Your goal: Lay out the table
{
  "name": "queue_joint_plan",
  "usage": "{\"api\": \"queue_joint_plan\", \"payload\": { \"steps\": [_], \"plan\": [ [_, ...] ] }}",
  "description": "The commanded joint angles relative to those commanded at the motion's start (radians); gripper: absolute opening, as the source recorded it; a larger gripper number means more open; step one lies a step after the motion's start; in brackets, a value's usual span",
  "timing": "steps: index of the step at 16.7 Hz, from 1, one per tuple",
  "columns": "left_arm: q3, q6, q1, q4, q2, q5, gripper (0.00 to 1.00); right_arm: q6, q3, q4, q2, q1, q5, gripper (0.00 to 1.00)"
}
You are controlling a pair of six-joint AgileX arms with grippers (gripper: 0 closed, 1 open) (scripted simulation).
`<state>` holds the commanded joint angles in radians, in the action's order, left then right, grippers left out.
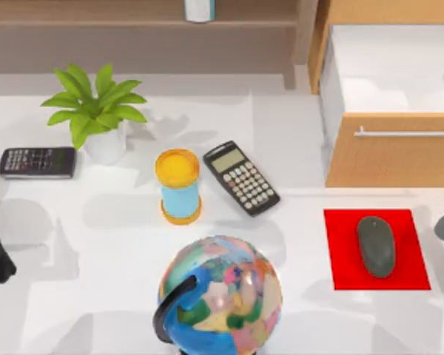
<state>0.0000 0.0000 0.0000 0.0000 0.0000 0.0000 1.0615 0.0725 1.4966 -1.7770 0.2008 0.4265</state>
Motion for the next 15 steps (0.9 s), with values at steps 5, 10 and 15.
{"api": "queue_joint_plan", "payload": {
  "steps": [5, 10, 15],
  "plan": [
    [0.000, 0.000, 0.000, 0.000, 0.000, 0.000, 1.00, 0.263, 0.025, 0.157, -0.099, 0.064, -0.021, 1.00],
    [0.000, 0.000, 0.000, 0.000, 0.000, 0.000, 1.00, 0.432, 0.112, 0.230, -0.167, 0.124, -0.041, 1.00],
    [0.000, 0.000, 0.000, 0.000, 0.000, 0.000, 1.00, 0.494, 0.143, 0.260, -0.201, 0.146, -0.048, 1.00]
  ]
}}
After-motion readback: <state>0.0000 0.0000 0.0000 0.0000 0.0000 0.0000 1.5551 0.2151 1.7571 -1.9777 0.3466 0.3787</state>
